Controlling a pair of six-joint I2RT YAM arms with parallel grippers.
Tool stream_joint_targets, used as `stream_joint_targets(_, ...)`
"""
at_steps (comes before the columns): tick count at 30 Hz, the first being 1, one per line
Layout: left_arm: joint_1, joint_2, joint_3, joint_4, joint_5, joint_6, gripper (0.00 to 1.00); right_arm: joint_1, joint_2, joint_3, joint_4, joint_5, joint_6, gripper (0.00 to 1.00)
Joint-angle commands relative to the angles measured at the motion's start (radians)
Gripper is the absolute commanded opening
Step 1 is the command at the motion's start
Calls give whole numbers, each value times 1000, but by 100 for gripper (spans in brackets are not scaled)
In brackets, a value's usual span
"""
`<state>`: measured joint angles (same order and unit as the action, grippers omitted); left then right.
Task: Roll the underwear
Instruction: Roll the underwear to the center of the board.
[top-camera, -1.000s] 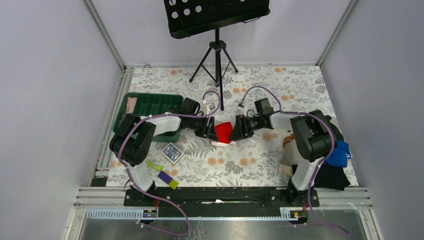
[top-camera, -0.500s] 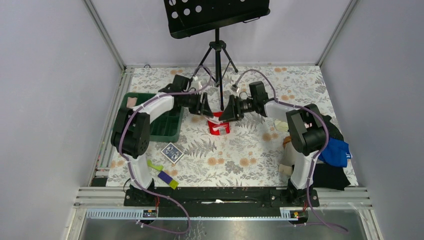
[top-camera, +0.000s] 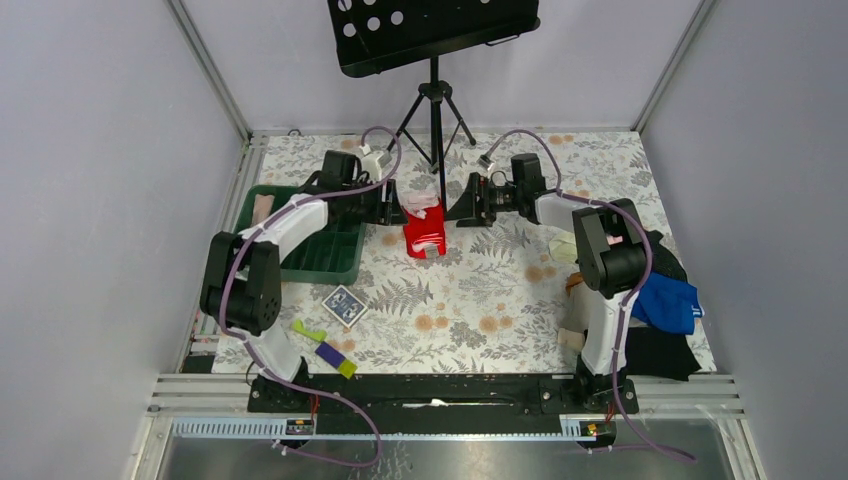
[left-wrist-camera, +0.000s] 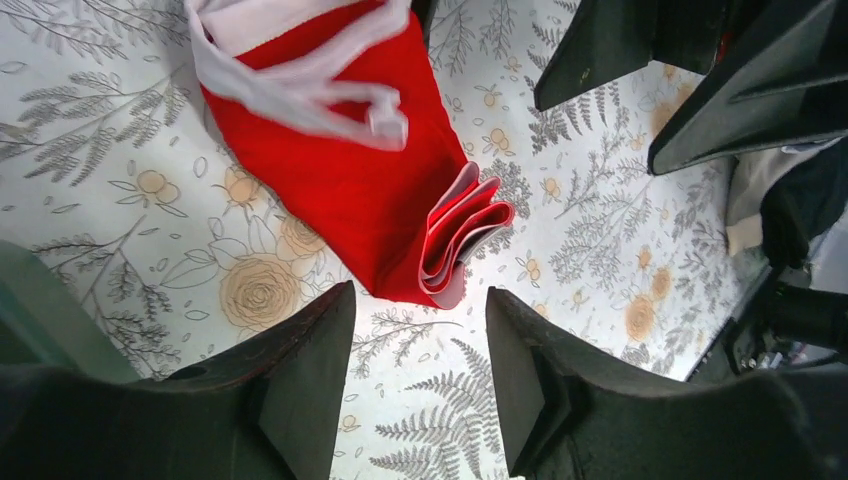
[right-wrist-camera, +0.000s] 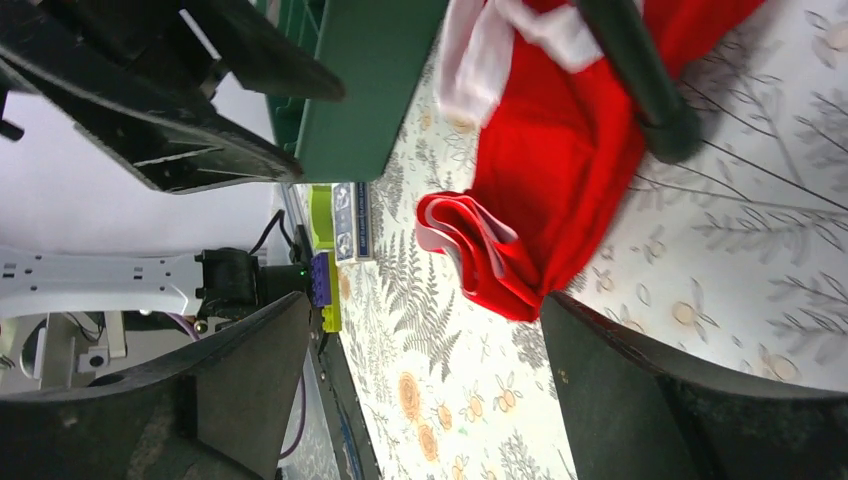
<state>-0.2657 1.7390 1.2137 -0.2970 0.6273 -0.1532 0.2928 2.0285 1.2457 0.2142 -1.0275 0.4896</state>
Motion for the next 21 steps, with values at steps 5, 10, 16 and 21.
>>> stream_joint_targets(5,-54,-146,-96,157,10,181,53,-23,-127,-49,-5,4,-13,92)
stream_joint_targets(10,-205,-126,-103,85,-79,519,53,-85,-243,-75,-100,-5,-70,91)
stream_joint_targets(16,-270,28,-21,115,-163,545,53,-214,-374,-81,-326,-21,-195,90)
stream_joint_targets(21,-280,132,50,125,-226,557,53,-286,-485,-128,-434,-18,-277,90)
